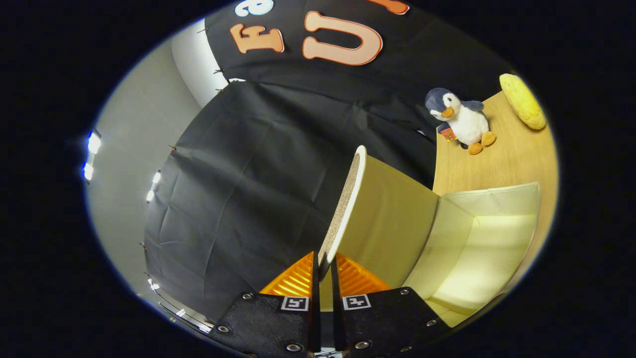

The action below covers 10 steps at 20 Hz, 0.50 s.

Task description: Open the storage box then place both shoes into the box .Put the left shoe in first, then the right shoe, with the right side of both shoes facing outward in a uniform manner.

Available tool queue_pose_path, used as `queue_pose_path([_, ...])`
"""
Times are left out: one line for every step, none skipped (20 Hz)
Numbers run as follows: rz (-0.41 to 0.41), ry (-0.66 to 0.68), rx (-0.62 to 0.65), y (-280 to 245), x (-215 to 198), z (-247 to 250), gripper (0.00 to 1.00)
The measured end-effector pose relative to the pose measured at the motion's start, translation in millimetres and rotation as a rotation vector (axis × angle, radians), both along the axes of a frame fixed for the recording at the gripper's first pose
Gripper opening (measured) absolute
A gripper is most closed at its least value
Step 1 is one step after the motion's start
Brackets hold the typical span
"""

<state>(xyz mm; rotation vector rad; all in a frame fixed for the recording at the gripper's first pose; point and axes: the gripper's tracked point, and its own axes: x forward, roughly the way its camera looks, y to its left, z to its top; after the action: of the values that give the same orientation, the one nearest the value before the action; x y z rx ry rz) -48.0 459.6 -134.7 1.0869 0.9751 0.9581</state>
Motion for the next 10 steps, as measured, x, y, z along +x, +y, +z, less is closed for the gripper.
queue_pose_path([0.008, -0.001, -0.011, 9, 1, -1, 0.11])
queue_pose_path([0.009, -0.002, -0.018, 19, 2, -1, 0.1])
queue_pose_path([0.01, -0.009, -0.026, 27, 4, -1, 0.1])
queue_pose_path([0.003, -0.026, -0.044, 34, 4, -3, 0.1])
queue_pose_path([-0.008, -0.047, -0.061, 38, 6, -4, 0.18])
queue_pose_path([-0.016, -0.063, -0.074, 42, 7, -4, 0.25])
queue_pose_path([-0.017, -0.075, -0.082, 42, 8, -5, 0.42])
queue_pose_path([-0.019, -0.083, -0.098, 40, 7, -8, 0.49])
queue_pose_path([-0.019, -0.096, -0.12, 36, 8, -13, 0.61])
queue_pose_path([-0.022, -0.111, -0.15, 30, 8, -17, 0.65])
